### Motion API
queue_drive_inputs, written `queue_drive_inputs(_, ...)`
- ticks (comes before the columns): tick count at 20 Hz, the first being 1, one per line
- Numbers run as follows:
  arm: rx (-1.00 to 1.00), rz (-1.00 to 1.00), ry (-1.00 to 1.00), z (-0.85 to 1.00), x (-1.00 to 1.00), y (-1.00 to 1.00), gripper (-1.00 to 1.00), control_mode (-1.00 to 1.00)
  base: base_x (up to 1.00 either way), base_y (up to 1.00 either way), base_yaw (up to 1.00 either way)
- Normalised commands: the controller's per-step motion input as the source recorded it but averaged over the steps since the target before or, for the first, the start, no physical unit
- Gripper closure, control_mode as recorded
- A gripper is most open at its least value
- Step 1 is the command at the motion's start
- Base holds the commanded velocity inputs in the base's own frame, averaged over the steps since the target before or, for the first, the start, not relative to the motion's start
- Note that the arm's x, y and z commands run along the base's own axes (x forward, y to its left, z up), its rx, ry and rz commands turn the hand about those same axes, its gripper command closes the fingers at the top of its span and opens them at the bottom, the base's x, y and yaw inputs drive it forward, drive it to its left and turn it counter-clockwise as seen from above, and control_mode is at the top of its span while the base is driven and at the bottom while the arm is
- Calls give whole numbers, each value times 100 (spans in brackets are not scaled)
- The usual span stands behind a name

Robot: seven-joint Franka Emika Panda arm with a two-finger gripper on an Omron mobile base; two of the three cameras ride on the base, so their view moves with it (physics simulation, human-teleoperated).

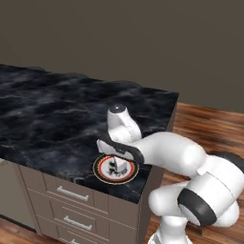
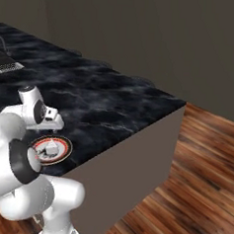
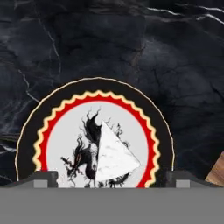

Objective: Take the baked cake out of the oven and place it on the plate for cooling. Then close the oven door.

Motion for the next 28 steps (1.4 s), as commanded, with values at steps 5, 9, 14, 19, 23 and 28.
queue_drive_inputs(5, 0, -1, -28, 100, -74, -41, -100, -100, 0, 0, 0)
queue_drive_inputs(9, 0, -2, -15, 86, -84, -72, -100, -100, 0, 0, 0)
queue_drive_inputs(14, 0, -1, -3, 62, -73, -79, -100, -100, 0, 0, 0)
queue_drive_inputs(19, 5, 0, 5, 43, -46, -61, -100, -100, 0, 0, 0)
queue_drive_inputs(23, 2, 0, 25, 14, -28, -34, -100, -100, 0, 0, 0)
queue_drive_inputs(28, 0, -1, 38, -3, 1, -7, -100, -100, 0, 0, 0)
